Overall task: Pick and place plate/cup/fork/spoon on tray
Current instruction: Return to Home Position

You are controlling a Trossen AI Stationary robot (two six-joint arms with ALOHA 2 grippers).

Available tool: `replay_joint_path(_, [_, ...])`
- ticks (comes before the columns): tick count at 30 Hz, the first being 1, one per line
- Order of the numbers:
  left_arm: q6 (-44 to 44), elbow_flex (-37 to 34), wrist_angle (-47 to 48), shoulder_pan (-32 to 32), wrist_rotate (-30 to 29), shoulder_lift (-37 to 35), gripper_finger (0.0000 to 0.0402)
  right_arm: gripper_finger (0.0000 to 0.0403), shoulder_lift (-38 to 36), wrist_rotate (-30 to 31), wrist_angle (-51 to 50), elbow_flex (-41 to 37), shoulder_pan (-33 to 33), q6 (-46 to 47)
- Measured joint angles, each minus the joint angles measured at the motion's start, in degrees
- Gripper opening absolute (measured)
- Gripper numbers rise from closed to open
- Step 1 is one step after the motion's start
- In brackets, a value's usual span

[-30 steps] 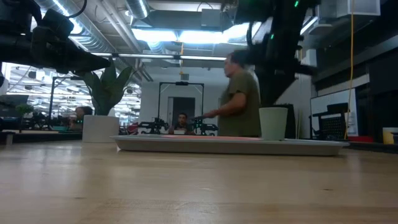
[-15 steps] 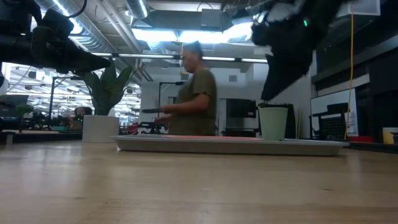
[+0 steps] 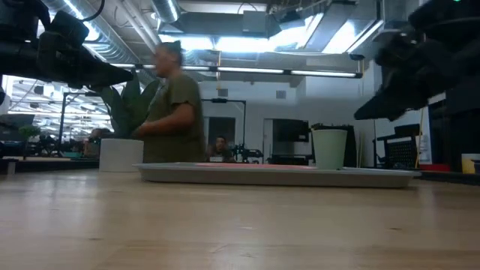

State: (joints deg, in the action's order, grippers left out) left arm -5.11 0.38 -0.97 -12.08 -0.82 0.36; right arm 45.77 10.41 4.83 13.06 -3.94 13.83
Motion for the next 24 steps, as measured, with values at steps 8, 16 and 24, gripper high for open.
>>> replay_joint_path(8, [-0.02, 0.0, 0.01, 0.0, -0.08, 0.0, 0.0055, 0.008, -18.72, -5.01, 2.9, -11.25, 0.06, 6.69])
replay_joint_path(16, [0.0, 0.0, 0.02, -0.02, -0.12, 0.0, 0.0055, 0.008, -26.64, -7.17, 7.5, -12.68, 0.15, -5.14])
replay_joint_path(24, [-0.01, 0.0, 0.02, -0.02, -0.13, 0.0, 0.0055, 0.008, -34.82, -10.47, 6.06, -12.66, 0.66, -18.93])
